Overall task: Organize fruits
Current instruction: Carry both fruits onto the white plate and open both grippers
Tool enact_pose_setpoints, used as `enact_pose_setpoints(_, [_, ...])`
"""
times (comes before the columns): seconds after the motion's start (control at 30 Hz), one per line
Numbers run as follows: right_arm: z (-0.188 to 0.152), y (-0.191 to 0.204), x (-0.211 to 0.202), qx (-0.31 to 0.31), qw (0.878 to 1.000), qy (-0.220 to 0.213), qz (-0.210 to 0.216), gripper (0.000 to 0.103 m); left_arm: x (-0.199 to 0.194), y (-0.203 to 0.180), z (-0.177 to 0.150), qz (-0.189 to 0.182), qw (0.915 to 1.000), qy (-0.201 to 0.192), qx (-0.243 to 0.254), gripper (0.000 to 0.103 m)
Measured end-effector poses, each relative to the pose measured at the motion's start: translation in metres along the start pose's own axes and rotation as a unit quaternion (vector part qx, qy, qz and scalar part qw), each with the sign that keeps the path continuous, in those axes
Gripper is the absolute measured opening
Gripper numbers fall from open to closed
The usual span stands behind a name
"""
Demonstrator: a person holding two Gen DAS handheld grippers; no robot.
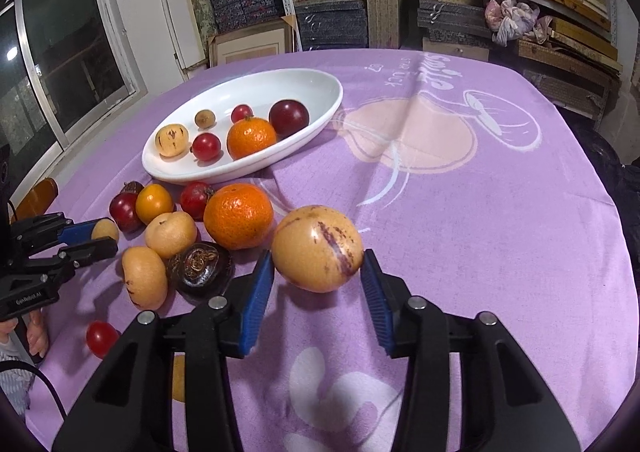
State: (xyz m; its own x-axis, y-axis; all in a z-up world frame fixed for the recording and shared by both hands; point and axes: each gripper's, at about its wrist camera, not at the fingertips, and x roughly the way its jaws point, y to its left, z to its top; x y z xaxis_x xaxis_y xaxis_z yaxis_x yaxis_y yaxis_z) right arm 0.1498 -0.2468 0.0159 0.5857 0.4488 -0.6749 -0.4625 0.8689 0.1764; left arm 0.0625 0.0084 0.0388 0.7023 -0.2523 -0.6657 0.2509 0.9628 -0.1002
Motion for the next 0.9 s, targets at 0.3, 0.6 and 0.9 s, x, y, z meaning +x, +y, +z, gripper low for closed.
enact_pose_setpoints(0.3, [0.098,0.036,-0.079,-0.015,0.990,-0.135,0.034,0.038,-0.026,0.055,0.100,0.070,0.9931,-0.078,-0.053,0.027])
enact_pose_setpoints(0.6, [0.143,0.085,0.039,-0.032,0.994,-0.067,0.076,0.018,0.053,0.108,0.120,0.076,0.9882,-0.034,-0.129,0.027])
enact_pose_setpoints(0.9, [0.128,0.062,0.072,-0.008,0.997,-0.032,0.069,0.020,0.088,0.124,0.110,0.067,0.9896,-0.005,-0.128,0.027])
